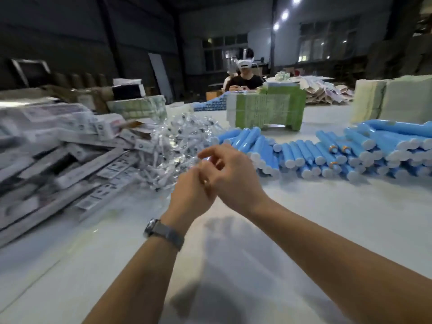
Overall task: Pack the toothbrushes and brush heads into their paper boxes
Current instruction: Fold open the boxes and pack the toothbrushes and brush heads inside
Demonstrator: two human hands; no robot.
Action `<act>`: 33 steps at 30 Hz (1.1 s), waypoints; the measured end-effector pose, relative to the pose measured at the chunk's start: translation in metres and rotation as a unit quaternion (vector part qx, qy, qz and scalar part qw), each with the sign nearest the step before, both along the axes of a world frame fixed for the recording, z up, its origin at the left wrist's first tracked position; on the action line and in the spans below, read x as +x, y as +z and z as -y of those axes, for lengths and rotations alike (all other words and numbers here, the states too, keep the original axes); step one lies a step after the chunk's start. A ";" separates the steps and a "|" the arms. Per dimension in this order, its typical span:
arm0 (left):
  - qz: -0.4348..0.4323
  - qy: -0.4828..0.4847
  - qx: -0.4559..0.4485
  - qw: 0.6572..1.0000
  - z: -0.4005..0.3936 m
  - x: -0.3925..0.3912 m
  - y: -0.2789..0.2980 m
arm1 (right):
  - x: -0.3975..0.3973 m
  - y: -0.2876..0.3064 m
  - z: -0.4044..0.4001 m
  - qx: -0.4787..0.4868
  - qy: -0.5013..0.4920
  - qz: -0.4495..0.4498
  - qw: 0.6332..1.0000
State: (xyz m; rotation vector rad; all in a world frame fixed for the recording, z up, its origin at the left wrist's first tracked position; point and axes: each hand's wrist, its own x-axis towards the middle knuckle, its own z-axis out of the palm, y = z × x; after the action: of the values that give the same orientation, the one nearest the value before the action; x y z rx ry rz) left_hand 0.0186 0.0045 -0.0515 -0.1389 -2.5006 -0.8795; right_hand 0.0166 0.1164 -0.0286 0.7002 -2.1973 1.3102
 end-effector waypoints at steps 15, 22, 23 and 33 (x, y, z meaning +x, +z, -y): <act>0.239 0.355 -0.289 0.856 0.191 0.011 -0.014 | 0.022 0.019 0.006 -0.057 0.178 0.064 0.980; 0.109 0.346 -0.402 0.841 0.174 0.013 -0.004 | 0.015 0.016 0.004 -0.058 0.181 0.060 0.980; 0.077 0.333 -0.385 0.857 0.170 0.016 0.000 | 0.013 0.015 0.003 -0.059 0.178 0.059 0.980; -0.008 0.143 -0.199 0.970 0.072 0.046 0.075 | -0.003 0.003 -0.010 0.122 0.122 -0.011 0.985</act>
State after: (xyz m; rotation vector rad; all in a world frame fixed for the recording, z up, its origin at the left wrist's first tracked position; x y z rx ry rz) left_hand 0.0644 -0.0679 0.0235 0.0838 -2.5669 -0.2559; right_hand 0.0137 0.1262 -0.0260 1.1027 -2.3346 1.1455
